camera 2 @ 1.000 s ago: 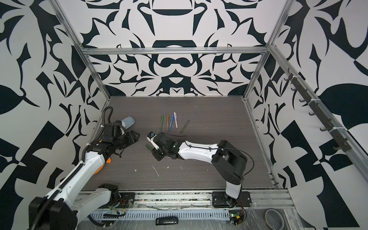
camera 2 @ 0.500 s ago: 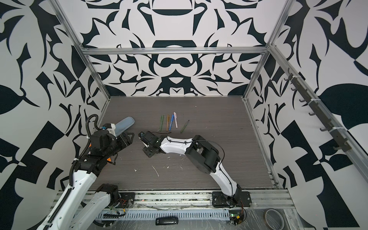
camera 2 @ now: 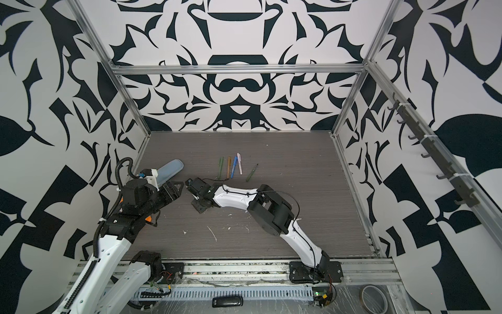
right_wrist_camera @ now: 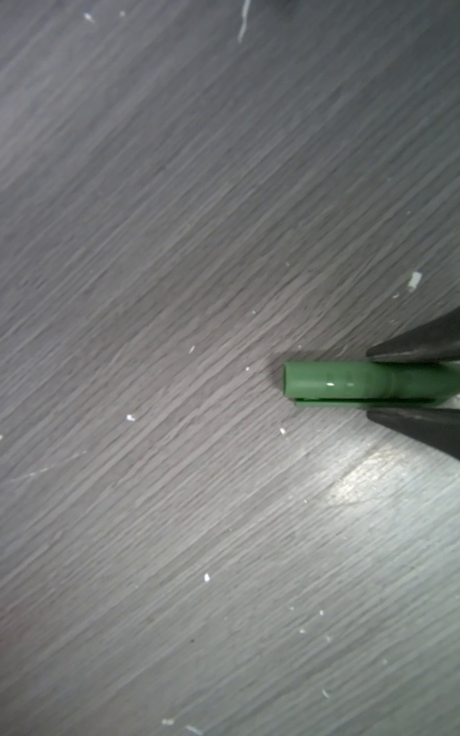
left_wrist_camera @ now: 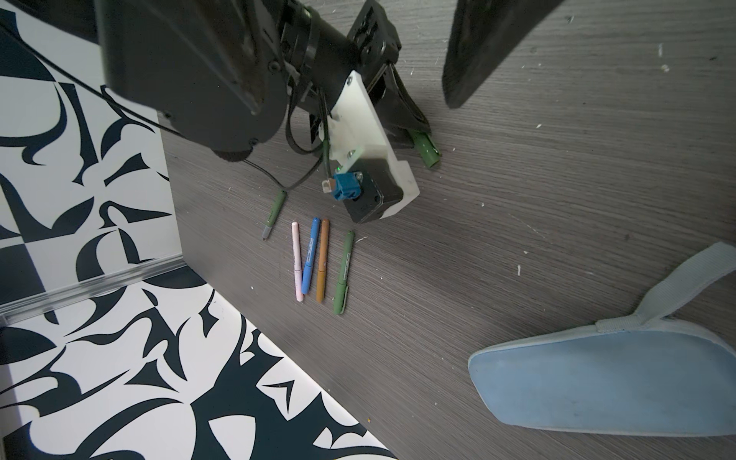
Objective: Insert pens into pen caps
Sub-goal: Pick up the pen cap from the center of the table, then place the pen cap at the center of the table.
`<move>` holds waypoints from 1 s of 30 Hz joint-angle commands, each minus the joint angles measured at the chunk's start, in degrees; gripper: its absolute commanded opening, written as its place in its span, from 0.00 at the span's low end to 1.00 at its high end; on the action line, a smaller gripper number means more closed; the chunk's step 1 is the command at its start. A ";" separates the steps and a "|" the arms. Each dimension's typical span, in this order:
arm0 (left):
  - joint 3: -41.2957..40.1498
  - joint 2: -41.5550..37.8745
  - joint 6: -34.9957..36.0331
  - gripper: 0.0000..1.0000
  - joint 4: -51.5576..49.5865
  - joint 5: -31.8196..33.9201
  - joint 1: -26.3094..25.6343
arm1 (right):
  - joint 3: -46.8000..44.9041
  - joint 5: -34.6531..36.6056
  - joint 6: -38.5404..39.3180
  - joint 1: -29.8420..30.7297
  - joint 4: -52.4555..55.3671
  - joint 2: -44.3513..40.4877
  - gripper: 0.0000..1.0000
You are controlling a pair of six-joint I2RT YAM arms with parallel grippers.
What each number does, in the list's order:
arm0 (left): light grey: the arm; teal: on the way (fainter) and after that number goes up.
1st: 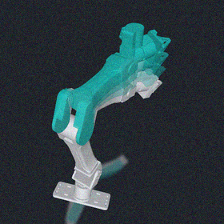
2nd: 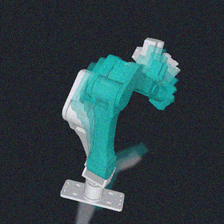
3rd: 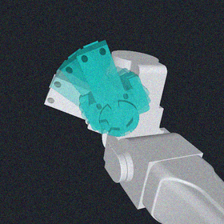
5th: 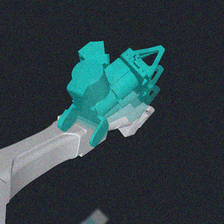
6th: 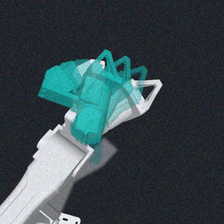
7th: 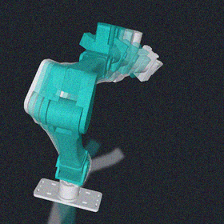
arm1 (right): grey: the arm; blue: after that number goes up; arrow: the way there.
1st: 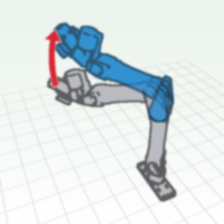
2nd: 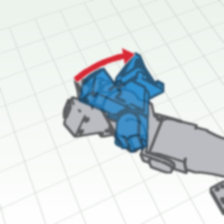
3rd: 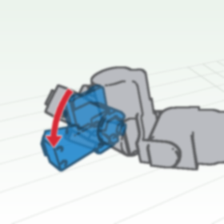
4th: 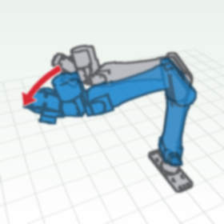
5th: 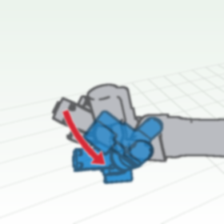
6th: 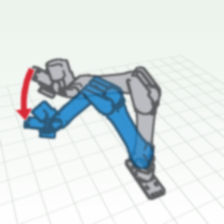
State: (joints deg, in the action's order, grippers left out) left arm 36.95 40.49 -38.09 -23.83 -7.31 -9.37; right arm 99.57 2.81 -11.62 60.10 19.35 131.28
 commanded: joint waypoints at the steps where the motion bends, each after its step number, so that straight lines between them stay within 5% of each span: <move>1: -0.84 -0.50 0.12 0.73 -0.07 -0.43 0.14 | -2.13 -0.32 -1.59 -0.15 -0.10 -3.73 0.18; 16: -0.51 2.37 -0.87 0.73 4.25 -4.34 0.14 | -21.34 -0.80 -5.86 -4.78 -7.21 -21.81 0.18; 24: -2.54 7.14 -0.35 0.67 15.72 -18.08 -0.84 | -40.86 -1.20 -8.42 -15.50 -10.16 -34.53 0.18; 30: -1.44 13.12 0.64 0.66 20.40 -16.93 -8.39 | -49.54 -2.47 -8.60 -26.32 -8.22 -39.81 0.18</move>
State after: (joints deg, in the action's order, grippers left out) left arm 35.09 51.81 -38.33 -8.47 -22.22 -14.85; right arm 51.72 1.06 -19.38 36.42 10.90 94.13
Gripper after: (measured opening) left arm 0.664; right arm 0.179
